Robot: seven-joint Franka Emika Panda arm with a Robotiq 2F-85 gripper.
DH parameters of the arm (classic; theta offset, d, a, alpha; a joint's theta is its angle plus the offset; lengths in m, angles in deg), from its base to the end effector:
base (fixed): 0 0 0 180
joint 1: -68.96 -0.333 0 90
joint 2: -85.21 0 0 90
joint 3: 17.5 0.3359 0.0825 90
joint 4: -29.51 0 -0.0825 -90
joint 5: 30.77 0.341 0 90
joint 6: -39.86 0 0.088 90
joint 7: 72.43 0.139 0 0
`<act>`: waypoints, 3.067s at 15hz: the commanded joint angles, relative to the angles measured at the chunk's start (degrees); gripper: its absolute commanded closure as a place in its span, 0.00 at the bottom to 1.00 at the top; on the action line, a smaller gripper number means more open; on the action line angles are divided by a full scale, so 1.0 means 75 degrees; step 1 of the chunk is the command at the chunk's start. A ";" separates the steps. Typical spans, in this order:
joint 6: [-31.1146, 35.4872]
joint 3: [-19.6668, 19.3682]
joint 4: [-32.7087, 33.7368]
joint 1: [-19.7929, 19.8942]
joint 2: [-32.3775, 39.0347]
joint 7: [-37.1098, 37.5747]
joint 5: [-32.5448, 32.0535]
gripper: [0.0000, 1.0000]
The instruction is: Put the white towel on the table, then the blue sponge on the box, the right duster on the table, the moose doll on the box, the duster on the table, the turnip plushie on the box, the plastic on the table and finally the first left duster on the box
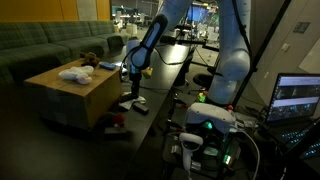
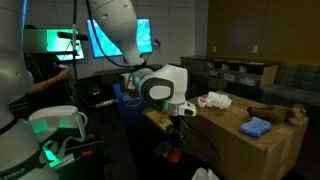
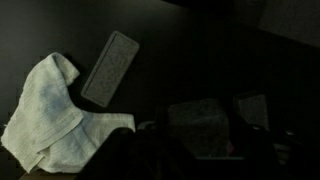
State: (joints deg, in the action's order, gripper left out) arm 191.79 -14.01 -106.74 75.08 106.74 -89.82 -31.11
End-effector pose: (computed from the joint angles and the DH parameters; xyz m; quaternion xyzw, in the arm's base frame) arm 0.4784 -0.0206 0.1838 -0.9902 -0.1294 0.0481 0.0187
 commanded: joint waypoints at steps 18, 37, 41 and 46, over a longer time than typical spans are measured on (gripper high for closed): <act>0.2874 -0.1940 0.1086 -0.2074 0.2789 0.2654 -0.0358 0.22; 0.3454 -0.0602 0.0717 -0.2354 0.2221 0.2773 -0.0168 0.00; 0.3381 -0.0288 0.0871 -0.2269 0.2405 0.2761 -0.0124 0.00; 0.3389 -0.0429 0.1094 -0.2365 0.2750 0.2796 -0.0133 0.00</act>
State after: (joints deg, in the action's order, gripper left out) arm 216.86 -17.18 -99.87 57.06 125.90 -68.84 -32.48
